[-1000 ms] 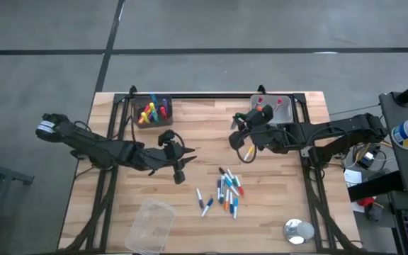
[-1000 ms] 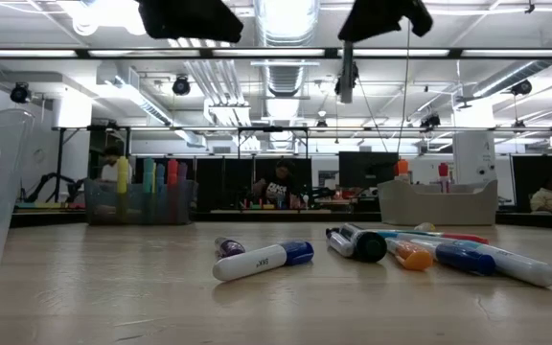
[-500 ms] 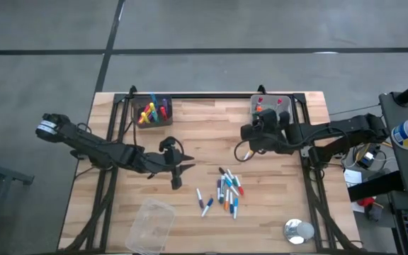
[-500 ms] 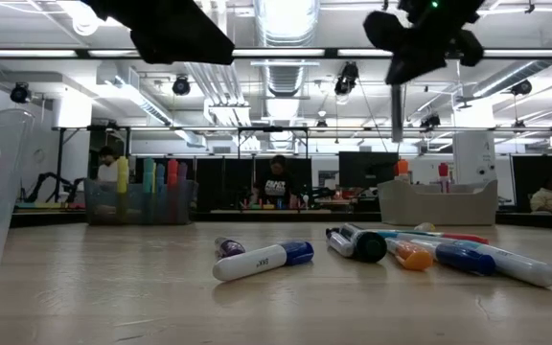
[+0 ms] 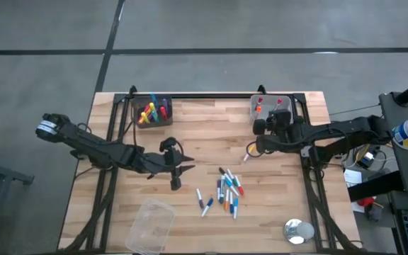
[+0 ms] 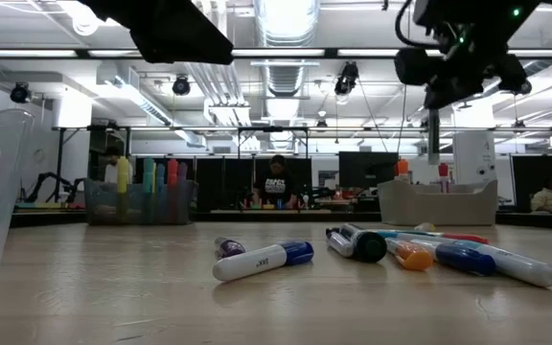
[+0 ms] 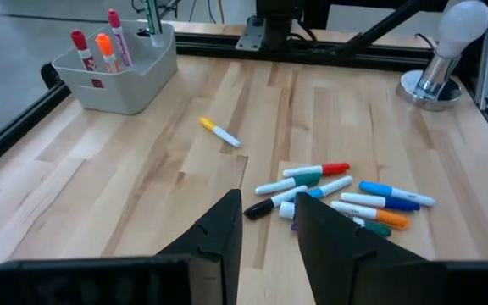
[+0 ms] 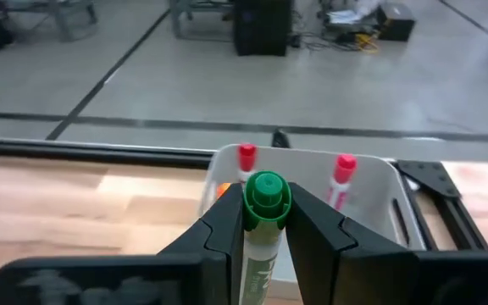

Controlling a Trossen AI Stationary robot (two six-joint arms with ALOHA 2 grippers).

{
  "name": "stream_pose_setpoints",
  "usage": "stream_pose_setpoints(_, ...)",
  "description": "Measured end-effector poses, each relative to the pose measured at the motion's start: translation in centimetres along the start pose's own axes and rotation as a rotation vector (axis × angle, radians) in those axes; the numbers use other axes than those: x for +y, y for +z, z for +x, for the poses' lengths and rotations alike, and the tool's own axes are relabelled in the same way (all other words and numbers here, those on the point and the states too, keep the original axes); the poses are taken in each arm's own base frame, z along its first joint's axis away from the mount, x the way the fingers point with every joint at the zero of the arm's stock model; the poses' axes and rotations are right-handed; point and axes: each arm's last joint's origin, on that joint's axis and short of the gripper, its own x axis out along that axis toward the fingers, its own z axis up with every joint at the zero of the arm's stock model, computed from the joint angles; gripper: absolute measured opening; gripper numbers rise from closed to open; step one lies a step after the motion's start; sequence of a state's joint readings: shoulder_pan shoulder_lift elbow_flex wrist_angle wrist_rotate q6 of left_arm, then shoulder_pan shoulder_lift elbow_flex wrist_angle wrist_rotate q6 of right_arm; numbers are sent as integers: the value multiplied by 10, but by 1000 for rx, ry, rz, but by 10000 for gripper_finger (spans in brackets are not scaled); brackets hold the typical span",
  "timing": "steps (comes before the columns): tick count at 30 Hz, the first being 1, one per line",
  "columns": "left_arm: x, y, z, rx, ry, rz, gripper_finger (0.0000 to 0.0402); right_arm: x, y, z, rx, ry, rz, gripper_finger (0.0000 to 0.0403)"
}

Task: Pick & Place Markers
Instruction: Put the green marker pen into the gray bin

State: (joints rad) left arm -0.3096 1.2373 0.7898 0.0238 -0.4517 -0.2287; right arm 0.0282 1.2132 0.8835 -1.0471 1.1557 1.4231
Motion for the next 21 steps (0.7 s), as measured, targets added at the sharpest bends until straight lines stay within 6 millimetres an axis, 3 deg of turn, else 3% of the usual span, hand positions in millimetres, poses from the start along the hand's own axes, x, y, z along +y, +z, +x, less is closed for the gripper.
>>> stream_pose_setpoints(9, 0, -3, 0, 12, -7, 13, 106, -16, -13, 27, -3, -118, 69, 72)
stream_pose_setpoints(21, 0, -3, 0, 9, -8, 24, 106, -14, 2, 58, -6, -192, 2, 70)
